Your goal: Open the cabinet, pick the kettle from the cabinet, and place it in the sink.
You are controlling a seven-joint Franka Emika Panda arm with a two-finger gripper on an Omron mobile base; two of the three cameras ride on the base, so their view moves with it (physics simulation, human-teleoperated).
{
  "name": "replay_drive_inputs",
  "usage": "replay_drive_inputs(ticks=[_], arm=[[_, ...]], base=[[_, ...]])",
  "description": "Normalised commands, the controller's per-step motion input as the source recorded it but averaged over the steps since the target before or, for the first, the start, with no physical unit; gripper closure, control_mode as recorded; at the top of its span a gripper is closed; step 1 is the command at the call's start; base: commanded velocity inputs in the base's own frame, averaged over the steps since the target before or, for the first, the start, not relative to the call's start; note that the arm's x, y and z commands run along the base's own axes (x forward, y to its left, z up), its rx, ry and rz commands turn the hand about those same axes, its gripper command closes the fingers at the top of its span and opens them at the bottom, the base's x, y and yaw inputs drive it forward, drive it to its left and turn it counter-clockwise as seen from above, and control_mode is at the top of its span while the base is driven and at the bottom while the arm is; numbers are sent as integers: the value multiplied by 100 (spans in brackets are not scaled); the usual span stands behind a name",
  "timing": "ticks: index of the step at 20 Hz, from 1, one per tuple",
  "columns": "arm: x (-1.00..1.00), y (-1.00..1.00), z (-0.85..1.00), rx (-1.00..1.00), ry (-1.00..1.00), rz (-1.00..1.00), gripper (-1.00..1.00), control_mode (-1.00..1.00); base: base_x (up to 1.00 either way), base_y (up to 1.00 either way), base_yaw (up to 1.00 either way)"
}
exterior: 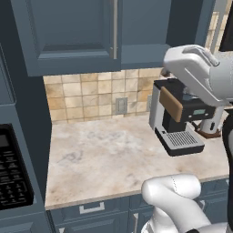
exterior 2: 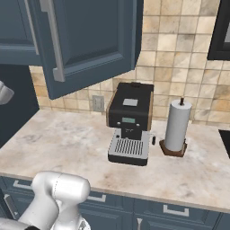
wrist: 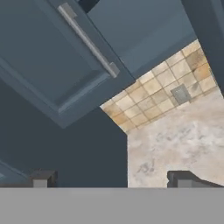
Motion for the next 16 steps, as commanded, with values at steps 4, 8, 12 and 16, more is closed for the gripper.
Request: replay_drive_inputs(ticks=[4,8,12,16], arm=[[37,16,-11,14,12,-18,-100,-100],[35,13,-12,16,9,-21,-100,-100],[28,8,-10,19,5,-23,-100,-100],[24,5,-10,20,1,-23,-100,-100]], base=[[0,0,0],[0,0,0],[0,0,0],[0,0,0]])
